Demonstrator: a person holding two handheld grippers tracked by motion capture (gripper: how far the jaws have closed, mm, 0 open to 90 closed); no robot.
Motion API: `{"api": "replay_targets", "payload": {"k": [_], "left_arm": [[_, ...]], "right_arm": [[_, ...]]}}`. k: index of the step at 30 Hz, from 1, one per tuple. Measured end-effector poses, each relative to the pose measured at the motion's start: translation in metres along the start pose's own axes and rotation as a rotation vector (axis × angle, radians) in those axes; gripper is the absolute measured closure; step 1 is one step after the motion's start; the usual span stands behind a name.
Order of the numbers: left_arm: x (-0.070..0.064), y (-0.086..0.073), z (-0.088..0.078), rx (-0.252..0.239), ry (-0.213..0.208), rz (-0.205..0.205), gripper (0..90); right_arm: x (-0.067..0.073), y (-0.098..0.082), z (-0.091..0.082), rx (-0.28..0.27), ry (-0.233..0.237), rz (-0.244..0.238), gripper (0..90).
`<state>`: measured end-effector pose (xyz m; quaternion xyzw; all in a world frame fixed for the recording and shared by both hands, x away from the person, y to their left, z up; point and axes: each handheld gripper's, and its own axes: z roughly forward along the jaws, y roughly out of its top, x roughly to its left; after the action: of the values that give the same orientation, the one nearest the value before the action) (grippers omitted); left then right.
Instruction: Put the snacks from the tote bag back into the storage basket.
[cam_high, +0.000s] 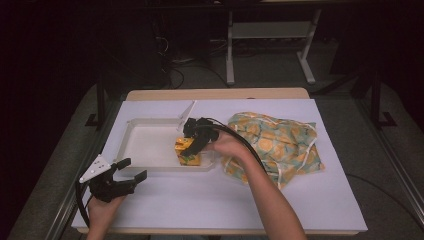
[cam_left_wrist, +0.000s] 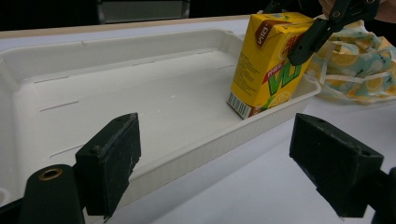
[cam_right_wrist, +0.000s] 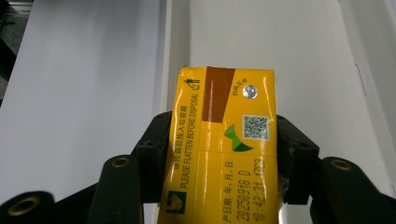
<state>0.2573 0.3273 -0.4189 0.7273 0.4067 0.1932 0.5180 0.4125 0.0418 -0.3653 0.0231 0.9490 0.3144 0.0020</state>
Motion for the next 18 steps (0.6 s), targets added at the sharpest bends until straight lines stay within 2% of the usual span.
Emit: {"api": "replay_targets", "payload": {"k": [18], "left_arm": [[-0.0004,0.0,0.0006,0.0,-0.002,0.002,16.1]], "right_arm": [[0.0016,-0.0002,-0.0035,-0.029,0.006,0.026,43.9]]}}
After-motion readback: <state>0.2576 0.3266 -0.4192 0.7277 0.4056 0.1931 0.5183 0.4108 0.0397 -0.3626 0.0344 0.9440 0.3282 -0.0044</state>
